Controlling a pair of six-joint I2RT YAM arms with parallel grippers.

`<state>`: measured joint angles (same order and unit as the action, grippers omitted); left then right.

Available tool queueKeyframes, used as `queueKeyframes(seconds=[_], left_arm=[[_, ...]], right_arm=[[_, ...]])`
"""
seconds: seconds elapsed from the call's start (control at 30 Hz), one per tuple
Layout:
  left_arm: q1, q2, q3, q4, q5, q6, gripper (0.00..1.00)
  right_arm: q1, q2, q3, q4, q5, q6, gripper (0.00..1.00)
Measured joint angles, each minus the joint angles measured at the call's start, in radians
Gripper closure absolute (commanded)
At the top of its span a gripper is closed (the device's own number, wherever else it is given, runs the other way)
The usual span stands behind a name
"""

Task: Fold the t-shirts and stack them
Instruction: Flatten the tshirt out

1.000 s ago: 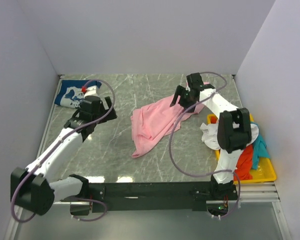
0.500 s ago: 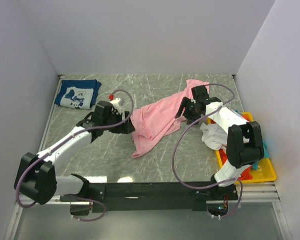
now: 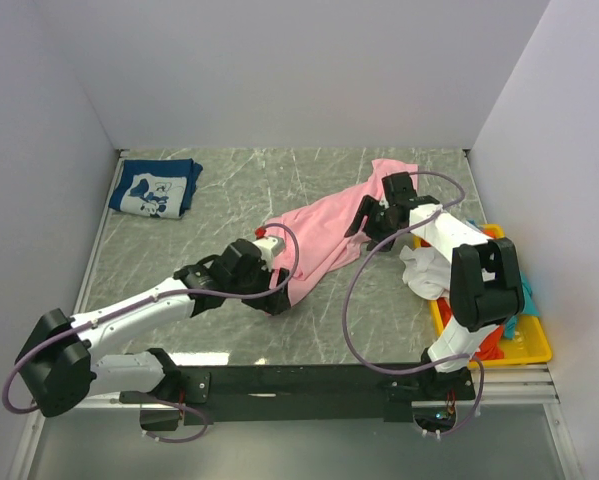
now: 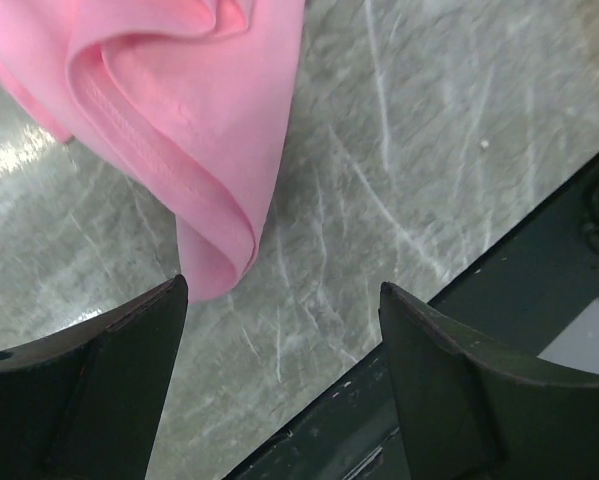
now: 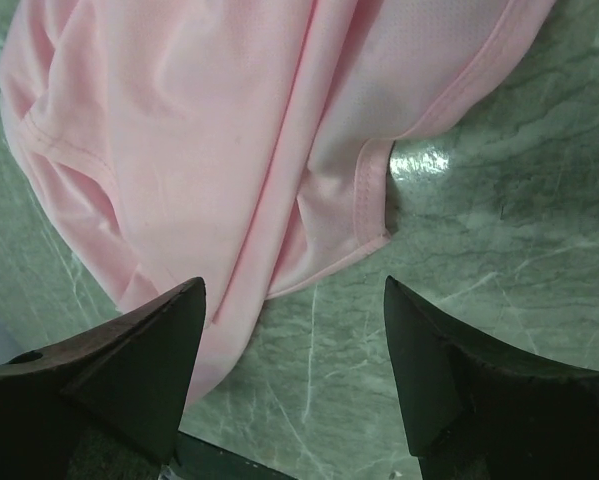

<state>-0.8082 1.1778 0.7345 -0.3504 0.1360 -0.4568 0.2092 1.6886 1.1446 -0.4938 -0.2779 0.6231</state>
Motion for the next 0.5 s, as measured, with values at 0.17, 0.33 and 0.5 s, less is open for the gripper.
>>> queueKeyframes(seconds=[0.17, 0.33, 0.5], left_arm=[[-0.036, 0.045, -0.015, -0.009, -0.060, -0.024, 0.16], [-0.044, 0.109, -0.027, 0.016, -0.089, -0.036, 0.17], [-0.050, 0.196, -0.027, 0.070, -0.088, -0.038, 0.19]], right_arm=[[-0.001, -0.029, -0.050, 0.006, -0.004, 0.009, 0.22], [-0.011, -0.071, -0.074, -0.001, -0.003, 0.011, 0.22], [-0.036, -0.121, -0.074, -0.002, 0.000, 0.010, 0.22]])
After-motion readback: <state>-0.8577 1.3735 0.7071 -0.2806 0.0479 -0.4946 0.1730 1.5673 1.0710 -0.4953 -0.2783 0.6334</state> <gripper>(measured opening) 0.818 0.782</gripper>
